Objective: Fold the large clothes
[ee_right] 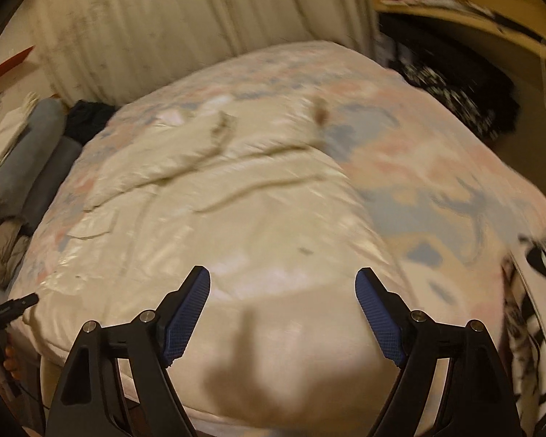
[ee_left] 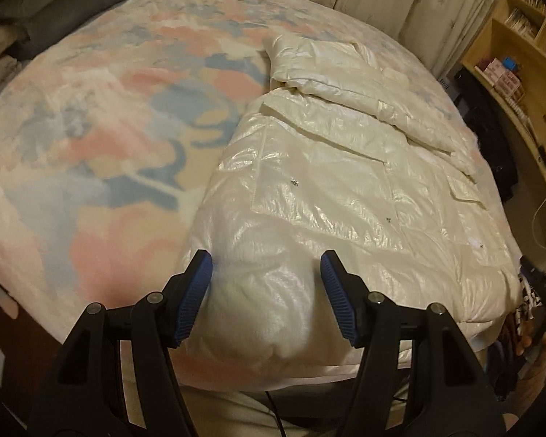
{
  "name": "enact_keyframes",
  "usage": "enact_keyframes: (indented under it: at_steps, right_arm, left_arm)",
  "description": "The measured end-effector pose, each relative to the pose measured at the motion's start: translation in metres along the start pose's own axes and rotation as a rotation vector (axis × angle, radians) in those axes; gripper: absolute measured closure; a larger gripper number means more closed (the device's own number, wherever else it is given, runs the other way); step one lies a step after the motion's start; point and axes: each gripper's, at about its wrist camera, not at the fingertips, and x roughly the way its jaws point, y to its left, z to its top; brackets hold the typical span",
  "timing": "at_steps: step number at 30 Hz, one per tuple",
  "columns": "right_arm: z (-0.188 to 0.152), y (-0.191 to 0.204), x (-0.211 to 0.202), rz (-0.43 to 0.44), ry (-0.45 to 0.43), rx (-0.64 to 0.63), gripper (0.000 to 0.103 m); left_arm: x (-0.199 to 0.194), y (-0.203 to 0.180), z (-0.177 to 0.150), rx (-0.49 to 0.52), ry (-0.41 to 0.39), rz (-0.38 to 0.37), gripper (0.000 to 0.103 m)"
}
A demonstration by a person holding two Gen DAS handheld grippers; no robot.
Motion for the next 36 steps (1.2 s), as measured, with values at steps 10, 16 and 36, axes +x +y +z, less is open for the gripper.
enact_keyframes:
  at_steps: [10, 16, 36]
  right_arm:
    - [-0.037, -0.062, 0.014, -0.028, 0.052, 0.102, 0.020]
    - [-0.048, -0.073, 0.030, 0.014, 0.071, 0.131, 0.018]
    - [-0.054, -0.059, 0.047, 0.196, 0.020, 0.179, 0.078]
  left_arm:
    - [0.026, 0.031, 0.007, -0.090, 0.033, -0.047, 0.033]
    - [0.035, 0.042, 0.004, -0.117, 0.025, -0.110, 0.028]
    - [0.041, 0.004, -0.008, -0.097, -0.033, -0.135, 0.078]
